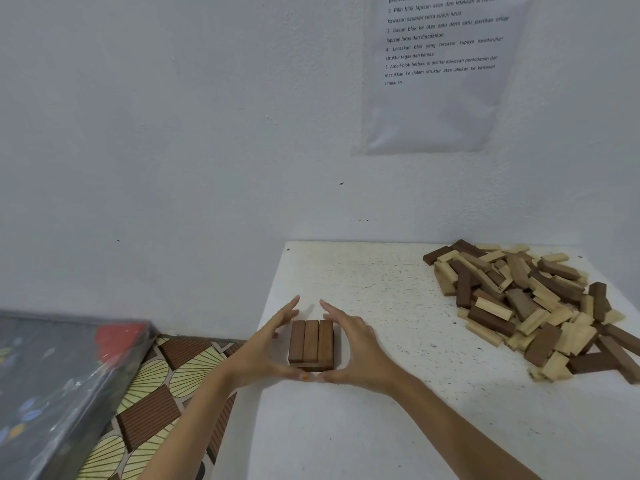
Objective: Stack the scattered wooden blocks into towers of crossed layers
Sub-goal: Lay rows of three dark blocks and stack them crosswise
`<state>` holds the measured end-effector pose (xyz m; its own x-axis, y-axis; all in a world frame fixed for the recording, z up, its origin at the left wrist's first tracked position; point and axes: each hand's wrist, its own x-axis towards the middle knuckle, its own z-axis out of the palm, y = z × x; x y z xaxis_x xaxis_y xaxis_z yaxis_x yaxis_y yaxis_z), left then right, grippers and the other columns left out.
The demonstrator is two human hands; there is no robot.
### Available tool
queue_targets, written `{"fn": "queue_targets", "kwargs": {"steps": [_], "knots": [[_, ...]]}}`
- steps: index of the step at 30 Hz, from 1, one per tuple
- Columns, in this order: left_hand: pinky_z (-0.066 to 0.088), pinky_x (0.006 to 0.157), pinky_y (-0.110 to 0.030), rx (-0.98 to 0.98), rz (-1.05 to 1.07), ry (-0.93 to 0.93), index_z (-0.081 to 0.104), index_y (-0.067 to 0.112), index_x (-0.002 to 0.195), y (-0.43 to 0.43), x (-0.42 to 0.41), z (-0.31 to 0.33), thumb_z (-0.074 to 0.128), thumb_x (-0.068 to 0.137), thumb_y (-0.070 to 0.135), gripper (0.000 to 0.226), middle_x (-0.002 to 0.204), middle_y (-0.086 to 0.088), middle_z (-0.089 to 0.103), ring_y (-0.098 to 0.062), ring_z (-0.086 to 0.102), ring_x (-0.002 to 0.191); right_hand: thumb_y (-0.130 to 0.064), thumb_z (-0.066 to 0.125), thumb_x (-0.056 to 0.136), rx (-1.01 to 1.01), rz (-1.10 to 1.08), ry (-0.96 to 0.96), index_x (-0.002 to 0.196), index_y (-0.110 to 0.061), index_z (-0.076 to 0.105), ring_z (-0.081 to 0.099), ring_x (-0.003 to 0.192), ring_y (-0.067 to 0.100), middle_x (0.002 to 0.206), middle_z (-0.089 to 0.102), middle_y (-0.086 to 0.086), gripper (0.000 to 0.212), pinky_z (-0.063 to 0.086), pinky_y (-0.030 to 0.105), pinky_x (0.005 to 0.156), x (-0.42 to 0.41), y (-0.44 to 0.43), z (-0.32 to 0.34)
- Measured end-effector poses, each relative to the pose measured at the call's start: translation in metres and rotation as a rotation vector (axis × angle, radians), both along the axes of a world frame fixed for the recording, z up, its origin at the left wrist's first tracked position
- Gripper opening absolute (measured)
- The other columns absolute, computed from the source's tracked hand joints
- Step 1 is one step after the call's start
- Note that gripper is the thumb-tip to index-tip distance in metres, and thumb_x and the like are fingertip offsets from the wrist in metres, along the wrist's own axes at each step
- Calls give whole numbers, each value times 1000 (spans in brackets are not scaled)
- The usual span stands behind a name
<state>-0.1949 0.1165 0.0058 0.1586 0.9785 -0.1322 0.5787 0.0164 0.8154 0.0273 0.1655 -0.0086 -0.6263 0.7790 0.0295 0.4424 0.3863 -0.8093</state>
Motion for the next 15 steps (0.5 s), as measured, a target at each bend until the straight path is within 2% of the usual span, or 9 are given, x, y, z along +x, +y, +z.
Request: {"fn": "queue_targets", "kwargs": {"steps": [3,6,7,9,11,12,13,14,15], "knots": [[20,117,-26,-17,68,-113,1,54,148,-12,2,-4,83,61,61,120,156,25,14,7,14,143,-39,81,74,-89,-8,35,150,-46,4,12,141,-2,154,17,-23,108,11,32,116,11,-6,-3],[14,111,-22,-10,304,-336,10,48,150,-31,18,-4,52,74,80,92,155,31,11,6,11,143,-23,63,91,-297,-155,168,151,-43,10,6,146,6,158,12,-19,82,10,41,121,10,-20,-9],[13,109,-22,2,397,-444,15,46,150,-35,26,-2,41,82,79,80,155,31,14,5,12,144,-21,54,95,-350,-216,202,150,-41,13,4,147,8,159,11,-17,72,8,42,121,6,-25,-11],[15,104,-19,43,517,-640,25,36,150,-40,46,0,28,98,57,56,152,26,25,5,21,140,-30,38,98,-351,-311,227,150,-38,15,-1,146,5,159,7,-17,58,-1,38,121,-5,-38,-12],[24,94,-3,75,547,-734,41,31,141,-47,69,16,24,104,38,42,133,27,47,19,41,117,-36,29,103,-314,-355,232,150,-35,14,-6,138,-5,151,5,-23,50,-9,26,115,-15,-48,-11],[32,88,1,63,551,-783,52,33,128,-49,80,23,24,103,36,37,119,28,59,23,50,102,-35,26,105,-277,-366,217,151,-33,13,-6,134,-9,149,5,-25,47,-11,20,112,-18,-51,-11],[40,86,-3,65,540,-818,63,35,115,-45,79,5,27,102,39,39,109,26,66,22,55,98,-36,22,106,-247,-380,205,151,-31,12,-6,133,-12,150,5,-24,46,-13,15,110,-22,-52,-11],[42,94,-14,80,521,-832,69,36,110,-39,74,-12,32,99,45,40,112,20,69,13,58,107,-40,17,104,-208,-393,181,151,-30,11,-6,135,-14,154,6,-22,48,-14,13,111,-25,-53,-14],[38,107,-29,96,508,-822,68,37,118,-35,66,-29,36,98,51,40,126,12,64,3,53,122,-47,12,100,-165,-401,161,151,-29,10,-6,138,-13,157,6,-19,54,-14,14,113,-28,-53,-18]]}}
